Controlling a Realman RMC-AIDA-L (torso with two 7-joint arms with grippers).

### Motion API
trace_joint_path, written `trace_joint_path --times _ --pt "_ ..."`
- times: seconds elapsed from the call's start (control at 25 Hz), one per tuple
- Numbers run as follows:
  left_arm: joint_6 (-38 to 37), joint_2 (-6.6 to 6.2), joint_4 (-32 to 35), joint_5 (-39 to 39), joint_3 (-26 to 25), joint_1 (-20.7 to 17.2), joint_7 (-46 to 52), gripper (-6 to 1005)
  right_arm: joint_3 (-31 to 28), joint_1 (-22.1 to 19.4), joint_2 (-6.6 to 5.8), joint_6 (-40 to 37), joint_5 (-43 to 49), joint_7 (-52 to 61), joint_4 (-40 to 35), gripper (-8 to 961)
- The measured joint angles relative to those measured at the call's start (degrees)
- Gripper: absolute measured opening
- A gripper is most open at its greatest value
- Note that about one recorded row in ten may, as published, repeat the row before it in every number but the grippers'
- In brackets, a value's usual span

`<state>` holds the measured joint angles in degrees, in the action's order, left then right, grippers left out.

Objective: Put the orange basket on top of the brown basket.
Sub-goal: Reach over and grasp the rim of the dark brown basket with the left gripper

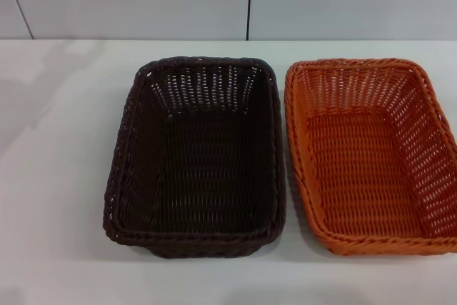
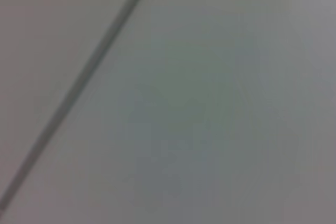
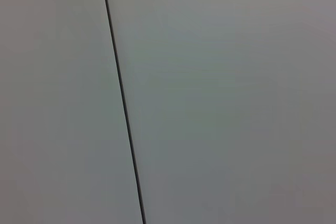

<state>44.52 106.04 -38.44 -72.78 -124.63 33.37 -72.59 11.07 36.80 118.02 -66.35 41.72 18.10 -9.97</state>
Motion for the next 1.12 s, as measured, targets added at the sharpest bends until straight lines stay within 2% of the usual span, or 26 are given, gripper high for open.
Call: trace_joint_path --times 0.04,0.12,0.16,0.28,0.36,0.4,0.44,0.48,0.52,0.6,0.72,0.8,0.84,1.0,1.12 --pt "0.8 -0.92 -0.3 -1.8 0.9 0.3 2.5 862 0.0 -0.1 0.02 0.0 0.0 0.0 0.1 713" --pt "0.8 -0.92 -0.3 -1.8 0.9 0.3 2.5 863 0.0 -0.2 0.02 0.0 0.0 0.0 0.1 714" --pt "6.1 -4.25 -1.5 -9.4 2.7 1.9 11.8 863 0.0 -0.2 0.02 0.0 -0.1 0.0 0.1 714" --pt "17.2 -7.63 -4.8 -24.2 2.9 5.6 23.5 863 0.0 -0.2 0.02 0.0 -0.1 0.0 0.2 714" --pt "20.5 -8.08 -6.4 -29.0 2.8 6.8 27.0 863 0.0 -0.2 -0.01 0.0 -0.1 0.0 0.3 714" --pt "23.4 -8.12 -8.2 -33.4 2.7 7.6 29.7 863 0.0 -0.2 -0.05 0.0 -0.1 0.0 0.3 714" --pt "23.4 -8.12 -8.2 -33.4 2.7 7.6 29.7 863 0.0 -0.2 -0.09 0.0 -0.1 0.0 0.3 714" --pt "25.7 -8.03 -9.8 -36.8 2.5 8.4 31.7 864 0.0 -0.2 -0.11 0.1 -0.1 0.0 0.3 713" --pt "31.0 -7.05 -13.6 -44.7 2.4 9.9 36.3 864 0.0 -0.2 -0.17 0.2 -0.1 0.0 0.3 713" --pt "33.4 -6.0 -16.2 -48.7 2.4 10.5 38.7 864 0.0 -0.2 -0.22 0.5 -0.1 0.0 0.3 713" --pt "38.2 -2.59 -23.5 -58.4 2.6 10.8 43.6 864 0.0 -0.3 -0.25 0.9 -0.5 0.0 0.3 713" --pt "40.3 -0.92 -26.6 -62.9 2.6 10.9 45.2 864 0.0 -0.3 -0.25 1.1 -0.7 0.0 0.3 713" --pt "41.8 0.75 -29.2 -67.2 2.5 11.1 46.4 864 0.0 -0.3 -0.26 1.2 -0.7 0.0 0.3 714" --pt "44.2 3.76 -32.5 -74.2 2.3 11.7 48.3 865 0.0 -0.2 -0.4 1.7 -0.8 0.0 0.3 714" --pt "45.1 5.25 -33.4 -76.7 2.3 11.6 49.5 865 0.0 0.1 -0.72 1.8 -0.8 0.0 0.3 714"
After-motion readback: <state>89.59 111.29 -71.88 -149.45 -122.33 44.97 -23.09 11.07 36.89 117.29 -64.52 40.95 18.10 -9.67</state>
